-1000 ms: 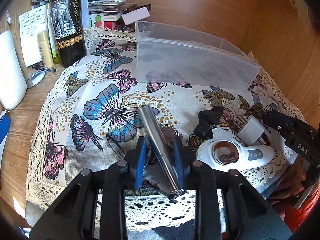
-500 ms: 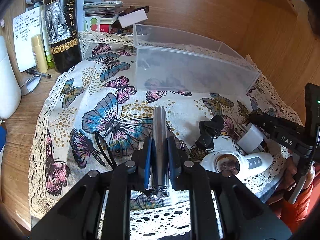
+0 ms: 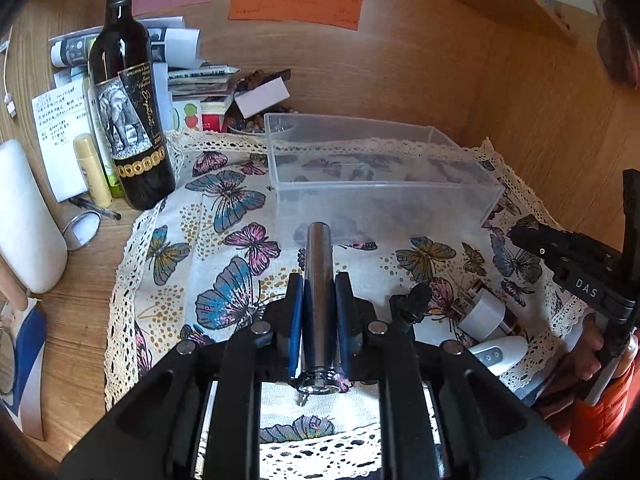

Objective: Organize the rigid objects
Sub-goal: 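Close left tool on the silver tube while right tool grasps the black puck, then carry silver tube into the clear box with left tool while right tool drops the puck in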

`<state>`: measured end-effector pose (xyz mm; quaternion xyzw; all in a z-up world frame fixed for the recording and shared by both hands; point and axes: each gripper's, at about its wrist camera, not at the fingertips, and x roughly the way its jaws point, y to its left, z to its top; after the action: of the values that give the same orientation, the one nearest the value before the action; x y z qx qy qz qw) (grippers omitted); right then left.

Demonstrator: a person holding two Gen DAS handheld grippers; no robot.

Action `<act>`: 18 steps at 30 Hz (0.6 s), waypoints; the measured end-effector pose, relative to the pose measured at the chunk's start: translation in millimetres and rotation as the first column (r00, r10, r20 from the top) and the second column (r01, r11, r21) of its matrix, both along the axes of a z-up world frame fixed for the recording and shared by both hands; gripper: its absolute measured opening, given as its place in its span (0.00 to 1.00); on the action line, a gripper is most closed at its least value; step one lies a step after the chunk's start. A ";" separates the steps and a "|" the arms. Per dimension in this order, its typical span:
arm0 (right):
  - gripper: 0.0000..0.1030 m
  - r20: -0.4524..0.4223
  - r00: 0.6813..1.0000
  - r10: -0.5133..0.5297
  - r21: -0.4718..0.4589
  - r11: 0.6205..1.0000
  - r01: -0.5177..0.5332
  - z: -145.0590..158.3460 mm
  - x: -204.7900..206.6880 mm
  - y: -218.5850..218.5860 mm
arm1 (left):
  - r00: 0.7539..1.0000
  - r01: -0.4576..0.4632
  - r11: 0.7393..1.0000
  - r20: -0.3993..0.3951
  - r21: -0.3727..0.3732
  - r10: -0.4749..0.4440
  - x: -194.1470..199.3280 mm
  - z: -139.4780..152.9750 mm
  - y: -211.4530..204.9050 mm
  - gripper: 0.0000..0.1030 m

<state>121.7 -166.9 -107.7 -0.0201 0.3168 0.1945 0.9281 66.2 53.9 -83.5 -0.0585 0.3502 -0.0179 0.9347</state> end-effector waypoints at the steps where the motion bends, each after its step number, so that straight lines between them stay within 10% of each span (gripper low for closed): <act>1: 0.31 0.013 1.000 0.001 0.001 1.000 -0.001 3.7 0.2 0.3 | 1.000 0.001 1.000 0.009 0.001 -0.001 0.2 3.1 0.4 0.14; 18: 0.31 0.176 0.984 0.019 0.001 1.000 -0.020 61.1 19.4 19.1 | 0.988 0.033 0.999 0.151 0.038 -0.038 40.7 65.2 -0.3 0.14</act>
<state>141.1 -147.8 -46.6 -0.0392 0.2332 0.2014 0.9505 106.9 53.6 -18.3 -0.0342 0.2794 -0.0328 0.9590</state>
